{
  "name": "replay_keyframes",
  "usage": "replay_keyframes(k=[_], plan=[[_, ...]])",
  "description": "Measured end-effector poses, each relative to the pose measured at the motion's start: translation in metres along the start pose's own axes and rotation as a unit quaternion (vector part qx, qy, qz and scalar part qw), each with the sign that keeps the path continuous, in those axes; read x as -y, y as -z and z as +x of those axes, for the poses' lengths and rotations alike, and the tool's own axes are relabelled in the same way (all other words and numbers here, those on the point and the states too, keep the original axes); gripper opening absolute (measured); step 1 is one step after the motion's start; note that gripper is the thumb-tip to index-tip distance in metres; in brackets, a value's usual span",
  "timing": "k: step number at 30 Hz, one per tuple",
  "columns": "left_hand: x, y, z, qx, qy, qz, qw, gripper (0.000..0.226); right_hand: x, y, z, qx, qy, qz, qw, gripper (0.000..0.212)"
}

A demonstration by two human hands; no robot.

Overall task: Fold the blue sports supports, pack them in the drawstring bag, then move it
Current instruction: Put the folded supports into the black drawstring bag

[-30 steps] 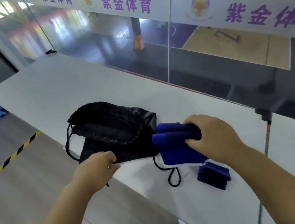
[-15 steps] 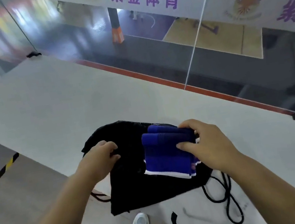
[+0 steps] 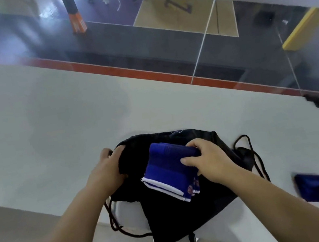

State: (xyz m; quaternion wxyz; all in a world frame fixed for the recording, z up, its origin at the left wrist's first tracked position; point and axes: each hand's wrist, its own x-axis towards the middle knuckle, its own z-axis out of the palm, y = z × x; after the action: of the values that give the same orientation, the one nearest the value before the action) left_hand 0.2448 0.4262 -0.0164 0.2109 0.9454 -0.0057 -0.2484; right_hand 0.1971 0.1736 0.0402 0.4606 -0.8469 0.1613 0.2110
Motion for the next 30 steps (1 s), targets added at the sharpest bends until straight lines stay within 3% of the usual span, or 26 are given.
replay_keyframes(k=[4, 8, 9, 11, 13, 15, 17, 22, 24, 27, 30], plan=[[-0.006, 0.013, -0.001, -0.019, -0.070, -0.057, 0.996, 0.086, 0.004, -0.009, 0.007, 0.024, -0.048, 0.139, 0.989, 0.015], [-0.011, 0.032, -0.001, 0.014, -0.104, -0.054, 0.993, 0.105, 0.009, -0.014, 0.015, 0.049, -0.073, 0.233, 0.969, 0.009], [-0.012, 0.035, -0.001, 0.026, -0.105, -0.045, 0.993, 0.111, 0.009, -0.014, 0.017, 0.037, -0.065, 0.213, 0.974, 0.009], [-0.012, 0.040, -0.003, 0.049, -0.099, -0.032, 0.993, 0.116, 0.003, -0.010, 0.020, -0.017, -0.021, 0.055, 0.998, 0.014], [-0.013, 0.041, -0.004, 0.065, -0.097, -0.029, 0.993, 0.118, -0.003, -0.006, 0.020, -0.065, 0.029, -0.124, 0.990, 0.026], [-0.014, 0.043, -0.004, 0.076, -0.102, -0.030, 0.991, 0.120, -0.009, -0.006, 0.019, -0.090, 0.059, -0.203, 0.973, 0.038], [-0.016, 0.044, -0.004, 0.079, -0.107, -0.030, 0.991, 0.123, -0.014, -0.008, 0.020, -0.093, 0.070, -0.196, 0.974, 0.039], [-0.025, 0.042, 0.000, 0.068, -0.115, -0.035, 0.990, 0.127, -0.013, -0.019, 0.025, -0.058, -0.019, 0.046, 0.997, 0.024], [-0.028, 0.041, 0.001, 0.062, -0.116, -0.038, 0.991, 0.125, -0.015, -0.023, 0.030, -0.065, -0.030, 0.004, 0.997, 0.028], [-0.034, 0.038, 0.002, 0.036, -0.111, -0.053, 0.992, 0.118, -0.018, -0.023, 0.035, -0.073, -0.015, -0.188, 0.979, 0.037], [-0.039, 0.036, 0.003, -0.005, -0.106, -0.051, 0.993, 0.089, -0.016, -0.023, 0.036, -0.075, 0.031, -0.340, 0.937, 0.040]])
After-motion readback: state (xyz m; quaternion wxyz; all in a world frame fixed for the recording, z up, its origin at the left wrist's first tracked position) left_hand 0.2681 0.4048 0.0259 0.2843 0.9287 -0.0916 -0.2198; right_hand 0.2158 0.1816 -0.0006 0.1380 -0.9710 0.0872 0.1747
